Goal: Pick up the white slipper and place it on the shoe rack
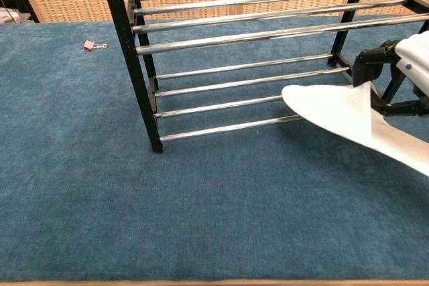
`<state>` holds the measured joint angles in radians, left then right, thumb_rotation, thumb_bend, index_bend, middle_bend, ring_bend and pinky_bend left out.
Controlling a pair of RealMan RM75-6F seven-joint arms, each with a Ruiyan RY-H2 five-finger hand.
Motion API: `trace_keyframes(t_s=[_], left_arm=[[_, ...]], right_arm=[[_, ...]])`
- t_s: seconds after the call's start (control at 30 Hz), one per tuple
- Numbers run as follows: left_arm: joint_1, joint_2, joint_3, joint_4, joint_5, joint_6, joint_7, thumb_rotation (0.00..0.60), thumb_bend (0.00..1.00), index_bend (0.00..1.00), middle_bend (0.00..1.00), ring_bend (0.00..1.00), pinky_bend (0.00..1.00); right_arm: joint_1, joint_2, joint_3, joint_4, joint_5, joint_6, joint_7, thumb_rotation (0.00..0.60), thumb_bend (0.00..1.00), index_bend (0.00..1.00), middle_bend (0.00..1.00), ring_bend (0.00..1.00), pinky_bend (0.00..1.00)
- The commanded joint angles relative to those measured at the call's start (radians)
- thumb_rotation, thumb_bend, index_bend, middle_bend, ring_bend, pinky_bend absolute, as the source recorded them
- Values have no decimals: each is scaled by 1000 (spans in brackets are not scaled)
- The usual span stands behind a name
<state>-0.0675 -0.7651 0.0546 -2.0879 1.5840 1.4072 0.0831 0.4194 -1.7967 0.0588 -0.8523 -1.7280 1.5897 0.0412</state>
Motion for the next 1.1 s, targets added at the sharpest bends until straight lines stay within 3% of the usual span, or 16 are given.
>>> trace_keyframes(t_s=[0.03, 0.47, 1.1], left_arm=[[-1, -1, -1, 0, -5, -3, 3, 600, 0, 0, 0, 0, 0], [-16, -13, -11, -2, -46, -27, 29, 600, 0, 0, 0, 0, 0], [-33, -15, -23, 4, -90, -52, 24, 600, 0, 0, 0, 0, 0]], right_arm=[[14, -25, 7, 28, 7, -7, 14, 600, 632, 649, 584, 507, 572], [50, -115, 59, 129, 62, -8, 51, 600, 648, 653, 590, 514, 577], [113, -207, 91, 246, 129, -81, 147, 600, 648, 656, 596, 524, 584]])
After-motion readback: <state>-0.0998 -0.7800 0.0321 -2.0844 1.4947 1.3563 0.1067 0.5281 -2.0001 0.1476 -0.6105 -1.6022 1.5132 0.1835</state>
